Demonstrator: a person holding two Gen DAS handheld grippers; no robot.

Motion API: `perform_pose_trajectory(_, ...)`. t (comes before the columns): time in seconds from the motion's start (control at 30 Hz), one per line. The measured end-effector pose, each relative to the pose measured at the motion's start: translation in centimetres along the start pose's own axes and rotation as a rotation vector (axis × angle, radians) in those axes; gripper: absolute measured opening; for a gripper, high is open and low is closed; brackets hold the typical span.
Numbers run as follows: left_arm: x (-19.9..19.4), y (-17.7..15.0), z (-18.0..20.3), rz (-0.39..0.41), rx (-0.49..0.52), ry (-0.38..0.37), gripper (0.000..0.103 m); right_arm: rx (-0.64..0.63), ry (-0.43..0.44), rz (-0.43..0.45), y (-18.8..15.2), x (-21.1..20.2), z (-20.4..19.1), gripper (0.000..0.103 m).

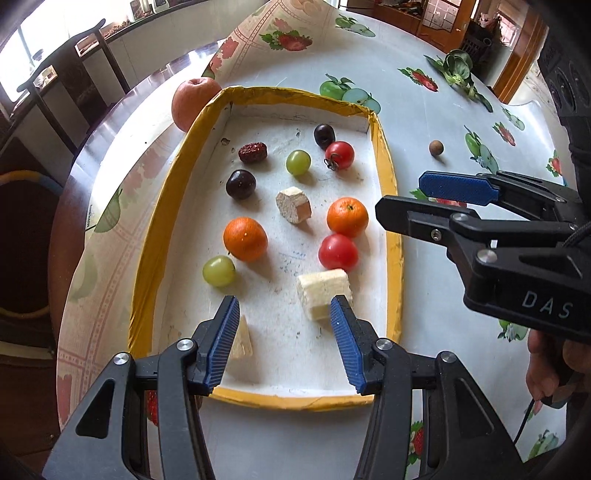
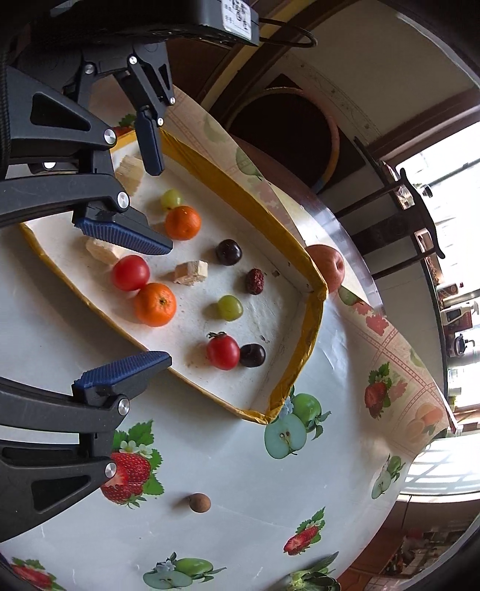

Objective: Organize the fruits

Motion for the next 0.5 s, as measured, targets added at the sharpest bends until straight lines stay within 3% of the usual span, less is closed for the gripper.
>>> perform_pose_trajectory(0.27, -1.5, -4.1, -0.3, 0.030, 0.042, 0.073, 0.063, -0.148, 0.007, 0.035, -4.1, -1.8, -2.4, 0.058)
perform_pose_trajectory(0.33, -2.0, -4.9, -0.7, 0.042, 0.038, 0.087, 0.071, -0.197, 0.007, 0.063, -5.2, -2.4, -2.9, 0.066)
perform_pose_trajectory(0.4, -2.5, -5.6, -1.1, 0.058, 0.034, 0.101, 0.074, -0.242, 0.006, 0.067, -6.1, -2.6, -3.4, 0.072)
perform_pose_trajectory(0.5, -3.0, -6.3, -1.3, 0.081, 0.043, 0.128, 0.079, -0.278, 0.027, 0.042, -7.0, -2.8, -3.8, 0.074)
Point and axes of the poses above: each gripper's, at about its wrist camera, not at the fingertips, and x roughly the way its jaws point, z to its right, y to its top, the point moved 3 cm from there along x, roughly the way its jaws point, and after that the axes turned 7 degrees about -z, right-handed, at the moved point
